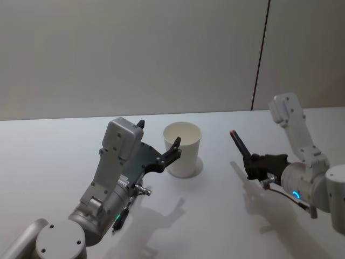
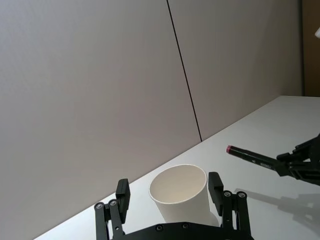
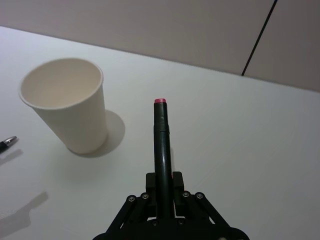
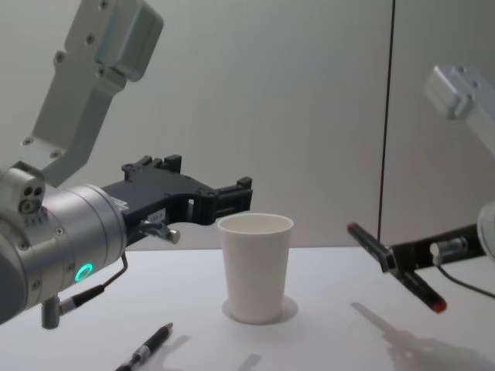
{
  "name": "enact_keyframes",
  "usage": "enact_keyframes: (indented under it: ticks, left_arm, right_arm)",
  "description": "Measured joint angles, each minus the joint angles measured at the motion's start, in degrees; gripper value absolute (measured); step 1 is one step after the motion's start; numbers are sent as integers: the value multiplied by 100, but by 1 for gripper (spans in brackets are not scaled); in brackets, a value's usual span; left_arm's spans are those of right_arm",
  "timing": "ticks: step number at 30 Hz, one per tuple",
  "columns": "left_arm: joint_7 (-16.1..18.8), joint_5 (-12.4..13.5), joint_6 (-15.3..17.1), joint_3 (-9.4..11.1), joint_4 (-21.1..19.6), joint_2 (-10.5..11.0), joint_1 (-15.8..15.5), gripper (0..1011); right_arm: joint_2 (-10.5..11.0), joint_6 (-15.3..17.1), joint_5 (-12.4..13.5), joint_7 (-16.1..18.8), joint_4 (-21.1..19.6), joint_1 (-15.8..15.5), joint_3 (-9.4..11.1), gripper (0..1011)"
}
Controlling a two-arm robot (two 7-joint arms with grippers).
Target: Place the pen into the pen holder.
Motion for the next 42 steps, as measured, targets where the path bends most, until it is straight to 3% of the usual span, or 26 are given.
enact_keyframes:
  ticks: [17, 23, 33, 42]
  left_arm:
    - [0, 0, 0, 0, 0, 0, 0, 1000]
    - [0, 0, 0, 0, 0, 0, 0, 1000]
    - [0, 0, 0, 0, 0, 0, 0, 1000]
    - [0, 0, 0, 0, 0, 0, 0, 1000]
  right_arm:
    - [47, -1349, -534, 254, -316, -119, -195, 181]
    - [42, -2006, -717, 328, -318, -107, -259, 181]
    - [-14, -2970, -927, 371, -129, 12, -325, 181]
    - [-150, -4043, -1114, 357, 397, 316, -377, 181]
